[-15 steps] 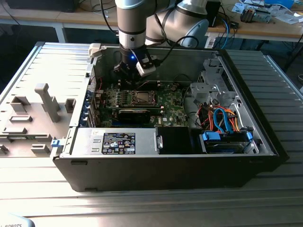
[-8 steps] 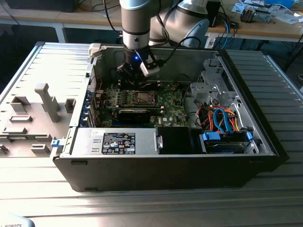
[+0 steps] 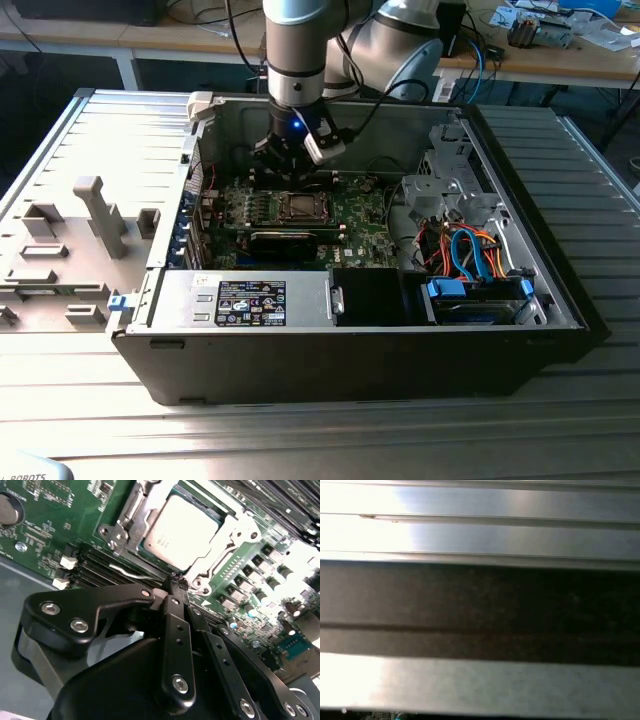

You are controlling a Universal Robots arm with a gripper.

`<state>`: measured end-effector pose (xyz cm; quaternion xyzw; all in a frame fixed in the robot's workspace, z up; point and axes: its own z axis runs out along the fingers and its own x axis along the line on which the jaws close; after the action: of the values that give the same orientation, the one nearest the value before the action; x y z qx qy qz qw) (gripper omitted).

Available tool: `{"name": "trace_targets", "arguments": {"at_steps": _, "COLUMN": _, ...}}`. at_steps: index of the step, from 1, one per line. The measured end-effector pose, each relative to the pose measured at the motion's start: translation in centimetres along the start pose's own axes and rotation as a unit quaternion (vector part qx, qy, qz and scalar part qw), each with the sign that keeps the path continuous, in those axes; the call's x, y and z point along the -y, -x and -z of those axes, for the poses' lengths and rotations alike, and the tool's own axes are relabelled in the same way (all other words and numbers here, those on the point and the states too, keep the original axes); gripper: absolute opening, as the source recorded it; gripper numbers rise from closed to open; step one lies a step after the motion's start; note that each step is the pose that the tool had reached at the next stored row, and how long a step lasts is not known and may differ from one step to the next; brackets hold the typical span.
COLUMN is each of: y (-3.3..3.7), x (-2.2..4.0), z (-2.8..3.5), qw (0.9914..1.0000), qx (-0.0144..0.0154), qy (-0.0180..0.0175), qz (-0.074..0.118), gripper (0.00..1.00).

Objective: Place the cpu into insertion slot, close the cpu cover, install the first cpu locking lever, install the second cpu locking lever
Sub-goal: 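Install the first cpu locking lever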

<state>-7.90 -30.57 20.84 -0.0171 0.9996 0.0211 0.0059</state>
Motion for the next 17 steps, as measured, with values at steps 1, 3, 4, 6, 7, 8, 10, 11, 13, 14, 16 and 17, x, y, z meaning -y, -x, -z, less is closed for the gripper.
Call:
{"name": "trace_targets", "arguments": {"at_steps": 1, "y": 0.15, "x": 0.01, "z": -0.06, "qw": 1.00000, "qx": -0.0002, "qy": 0.0001, "qz": 0.000, "gripper": 0.11}}
{"name": "trace_targets", "arguments": {"at_steps": 3, "y": 0.54, "x": 0.03, "z": -0.18, "qw": 1.00000, "qx": -0.0007, "qy": 0.0001, "qz": 0.001, "gripper": 0.11}}
{"name": "trace_targets", "arguments": {"at_steps": 4, "y": 0.67, "x": 0.03, "z": -0.22, "qw": 1.00000, "qx": -0.0009, "qy": 0.0002, "qz": 0.001, "gripper": 0.11}}
{"name": "trace_targets", "arguments": {"at_steps": 6, "y": 1.03, "x": 0.05, "z": -0.32, "qw": 1.00000, "qx": -0.0014, "qy": 0.0003, "qz": 0.001, "gripper": 0.11}}
{"name": "trace_targets", "arguments": {"at_steps": 7, "y": 1.15, "x": 0.05, "z": -0.35, "qw": 1.00000, "qx": -0.0015, "qy": 0.0004, "qz": 0.001, "gripper": 0.11}}
{"name": "trace_targets", "arguments": {"at_steps": 8, "y": 1.28, "x": 0.06, "z": -0.39, "qw": 1.00000, "qx": -0.0017, "qy": 0.0005, "qz": 0.001, "gripper": 0.11}}
{"name": "trace_targets", "arguments": {"at_steps": 10, "y": 1.52, "x": 0.07, "z": -0.45, "qw": 1.00000, "qx": -0.0019, "qy": 0.0008, "qz": 0.001, "gripper": 0.11}}
{"name": "trace_targets", "arguments": {"at_steps": 11, "y": 1.61, "x": 0.08, "z": -0.47, "qw": 1.00000, "qx": -0.0020, "qy": 0.0010, "qz": 0.001, "gripper": 0.11}}
{"name": "trace_targets", "arguments": {"at_steps": 13, "y": 1.77, "x": 0.10, "z": -0.50, "qw": 1.00000, "qx": -0.0022, "qy": 0.0018, "qz": 0.001, "gripper": 0.11}}
{"name": "trace_targets", "arguments": {"at_steps": 14, "y": 1.84, "x": 0.12, "z": -0.52, "qw": 0.99999, "qx": -0.0021, "qy": 0.0023, "qz": 0.001, "gripper": 0.11}}
{"name": "trace_targets", "arguments": {"at_steps": 16, "y": 2.01, "x": 0.16, "z": -0.55, "qw": 0.99999, "qx": -0.0020, "qy": 0.0036, "qz": 0.001, "gripper": 0.11}}
{"name": "trace_targets", "arguments": {"at_steps": 17, "y": 2.13, "x": 0.18, "z": -0.56, "qw": 0.99999, "qx": -0.0021, "qy": 0.0039, "qz": 0.001, "gripper": 0.11}}
